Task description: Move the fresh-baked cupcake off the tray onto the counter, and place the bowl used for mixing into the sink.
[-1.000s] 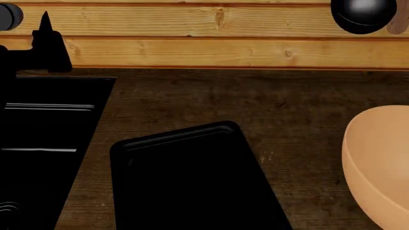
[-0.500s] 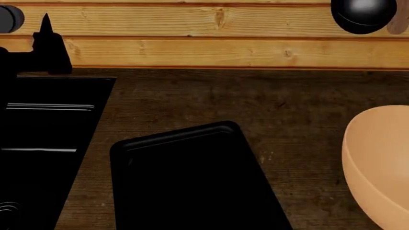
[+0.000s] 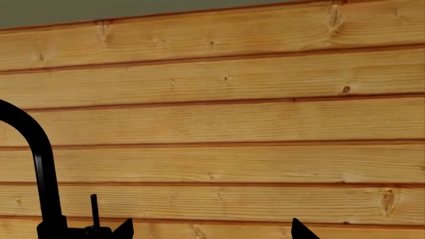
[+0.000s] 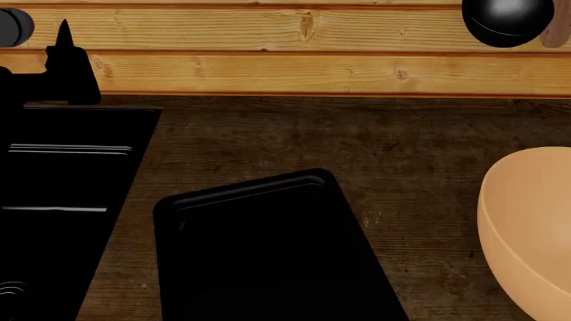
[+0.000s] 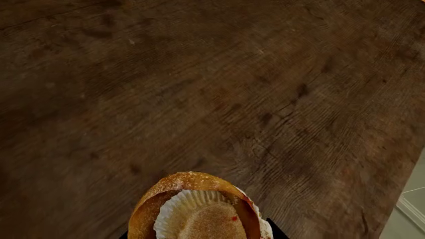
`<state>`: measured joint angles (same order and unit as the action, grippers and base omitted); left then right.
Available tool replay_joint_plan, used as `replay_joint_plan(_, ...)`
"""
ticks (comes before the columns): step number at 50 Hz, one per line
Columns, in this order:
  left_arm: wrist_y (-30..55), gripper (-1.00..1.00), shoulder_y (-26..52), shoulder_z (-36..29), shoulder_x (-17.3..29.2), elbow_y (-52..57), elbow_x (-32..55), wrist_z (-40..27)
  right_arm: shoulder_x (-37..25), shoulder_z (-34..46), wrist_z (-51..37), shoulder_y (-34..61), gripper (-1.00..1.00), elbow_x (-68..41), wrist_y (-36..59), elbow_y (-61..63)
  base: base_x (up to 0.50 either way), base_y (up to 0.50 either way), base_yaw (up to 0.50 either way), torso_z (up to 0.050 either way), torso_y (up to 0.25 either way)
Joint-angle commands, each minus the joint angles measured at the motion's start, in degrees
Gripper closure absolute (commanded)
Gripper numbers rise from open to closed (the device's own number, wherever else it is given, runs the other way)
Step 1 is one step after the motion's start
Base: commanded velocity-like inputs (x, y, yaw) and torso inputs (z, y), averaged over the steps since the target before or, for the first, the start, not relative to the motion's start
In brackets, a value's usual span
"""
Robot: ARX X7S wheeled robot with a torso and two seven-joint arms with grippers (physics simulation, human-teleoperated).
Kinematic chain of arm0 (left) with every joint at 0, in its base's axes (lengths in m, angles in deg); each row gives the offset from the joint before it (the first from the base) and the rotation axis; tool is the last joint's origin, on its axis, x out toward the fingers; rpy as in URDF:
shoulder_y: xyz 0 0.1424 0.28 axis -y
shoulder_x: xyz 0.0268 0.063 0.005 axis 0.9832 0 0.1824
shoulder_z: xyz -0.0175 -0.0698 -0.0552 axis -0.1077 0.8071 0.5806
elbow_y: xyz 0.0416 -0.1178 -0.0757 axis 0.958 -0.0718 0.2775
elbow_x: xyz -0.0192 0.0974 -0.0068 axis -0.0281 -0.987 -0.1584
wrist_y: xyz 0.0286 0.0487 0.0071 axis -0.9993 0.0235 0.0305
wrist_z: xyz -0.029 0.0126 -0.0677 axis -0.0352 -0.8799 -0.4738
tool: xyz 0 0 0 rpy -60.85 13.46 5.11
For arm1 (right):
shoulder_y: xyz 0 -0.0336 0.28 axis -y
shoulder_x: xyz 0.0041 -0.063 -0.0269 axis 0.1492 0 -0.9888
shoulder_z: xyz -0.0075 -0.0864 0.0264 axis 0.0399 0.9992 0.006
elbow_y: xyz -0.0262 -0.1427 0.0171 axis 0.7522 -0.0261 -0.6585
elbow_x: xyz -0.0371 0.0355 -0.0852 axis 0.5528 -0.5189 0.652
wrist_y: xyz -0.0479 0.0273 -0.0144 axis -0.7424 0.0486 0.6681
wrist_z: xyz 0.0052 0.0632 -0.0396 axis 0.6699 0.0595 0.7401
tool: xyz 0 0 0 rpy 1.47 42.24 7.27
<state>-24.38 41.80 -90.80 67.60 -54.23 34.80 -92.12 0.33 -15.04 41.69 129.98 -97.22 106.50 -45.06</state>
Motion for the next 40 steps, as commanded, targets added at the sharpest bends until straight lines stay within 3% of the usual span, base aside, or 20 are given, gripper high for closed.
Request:
replay_joint_plan(1,-0.15,-1.0,0.21,0.58,-0.19,-0.08,0.53,0.09,-0.75,1.45,1.08,-1.3,1.0,0.66,-3.07,-1.04,0.0,0.0,0.0,0.0,0.0)
replay_joint_plan(9,-0.06,-1.0,0.52,0.51,-0.1,-0.06,0.71,-0.11,-0.69,1.66,1.24,-1.94,1.0,0.29,-3.57,-1.12,0.0,0.0,0.0,0.0,0.0)
replay_joint_plan(10,-0.06,-1.0,0.56,0.56,-0.09,-0.09,0.77,-0.12,-0.35,1.53,1.29,-1.72,-1.0,0.77,-3.19,-1.17,0.0,0.0,0.0,0.0,0.0)
replay_joint_plan(40,-0.15,-1.0,0.49,0.33,0.43,0.25,1.45,-0.62,2.27,-1.58,0.19,3.0,-1.0,4.08,2.5,-1.4,0.0,0.0,0.0,0.0,0.0)
